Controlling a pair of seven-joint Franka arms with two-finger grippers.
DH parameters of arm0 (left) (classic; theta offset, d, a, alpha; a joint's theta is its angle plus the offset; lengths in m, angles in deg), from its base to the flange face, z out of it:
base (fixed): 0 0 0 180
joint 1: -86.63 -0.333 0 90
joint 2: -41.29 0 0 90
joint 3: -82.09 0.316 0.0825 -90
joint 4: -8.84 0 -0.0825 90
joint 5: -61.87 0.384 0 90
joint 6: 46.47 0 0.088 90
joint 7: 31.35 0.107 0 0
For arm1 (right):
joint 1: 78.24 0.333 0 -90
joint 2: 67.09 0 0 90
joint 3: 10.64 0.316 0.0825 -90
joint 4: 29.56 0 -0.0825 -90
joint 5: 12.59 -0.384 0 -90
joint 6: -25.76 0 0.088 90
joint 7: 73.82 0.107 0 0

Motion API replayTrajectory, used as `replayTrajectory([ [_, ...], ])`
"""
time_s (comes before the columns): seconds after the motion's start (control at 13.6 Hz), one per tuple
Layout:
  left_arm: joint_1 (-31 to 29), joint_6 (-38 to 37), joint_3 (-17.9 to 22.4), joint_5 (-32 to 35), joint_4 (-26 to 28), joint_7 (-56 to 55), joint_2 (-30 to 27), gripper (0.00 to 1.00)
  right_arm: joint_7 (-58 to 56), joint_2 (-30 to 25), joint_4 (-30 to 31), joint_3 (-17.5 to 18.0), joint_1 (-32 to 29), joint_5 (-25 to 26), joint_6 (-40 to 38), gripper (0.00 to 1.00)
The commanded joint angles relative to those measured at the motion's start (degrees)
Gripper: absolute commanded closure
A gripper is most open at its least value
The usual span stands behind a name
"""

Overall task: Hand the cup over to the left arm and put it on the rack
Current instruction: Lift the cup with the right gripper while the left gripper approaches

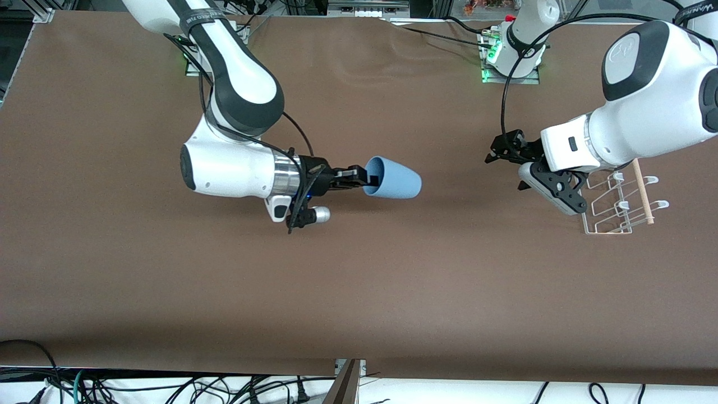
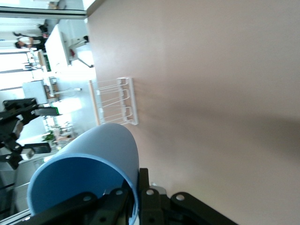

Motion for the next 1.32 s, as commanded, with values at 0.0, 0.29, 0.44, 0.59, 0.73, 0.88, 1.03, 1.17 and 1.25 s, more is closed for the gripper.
replayTrajectory([
  [0.0, 0.77, 1.14, 0.05, -4.47, -3.01, 12.07, 3.08, 0.0, 0.32, 1.94, -3.37, -0.23, 1.02, -2.8, -0.08, 1.0],
  [0.29, 5.25, 6.16, 0.05, -5.71, -2.92, 24.32, 3.08, 0.0, 0.41, 1.94, -3.63, 0.2, 1.54, -2.88, -0.08, 1.0],
  [0.44, 6.75, 9.05, 0.05, -7.11, -2.74, 31.06, 3.08, 0.0, 0.41, 1.94, -3.81, 0.47, 1.55, -2.97, -0.08, 1.0],
  [0.59, 7.8, 11.87, 0.05, -9.39, -2.74, 40.21, 4.39, 0.0, 0.41, 1.94, -3.9, 0.47, 1.46, -2.88, -0.08, 1.0],
  [0.73, 8.33, 12.32, 0.05, -11.51, -2.3, 44.01, 5.02, 0.0, 0.41, 1.94, -3.9, 0.47, 1.46, -2.97, -0.08, 1.0],
  [0.88, 9.39, 13.37, 0.05, -11.78, -2.39, 45.96, 6.15, 0.0, 0.41, 1.94, -3.9, 0.47, 1.46, -2.97, -0.08, 1.0],
  [1.03, 10.88, 14.95, 0.05, -11.95, -2.13, 46.84, 6.25, 0.0, 0.32, 1.94, -3.9, 0.47, 1.46, -2.97, -0.16, 1.0],
  [1.17, 11.06, 14.96, 0.05, -11.95, -2.13, 46.93, 6.51, 0.01, 0.32, 1.94, -3.9, 0.47, 1.37, -2.97, -0.16, 1.0],
  [1.25, 11.41, 14.78, 0.05, -12.04, -2.04, 46.93, 6.51, 0.0, 0.24, 1.86, -3.9, 0.47, 1.37, -2.97, -0.16, 1.0],
])
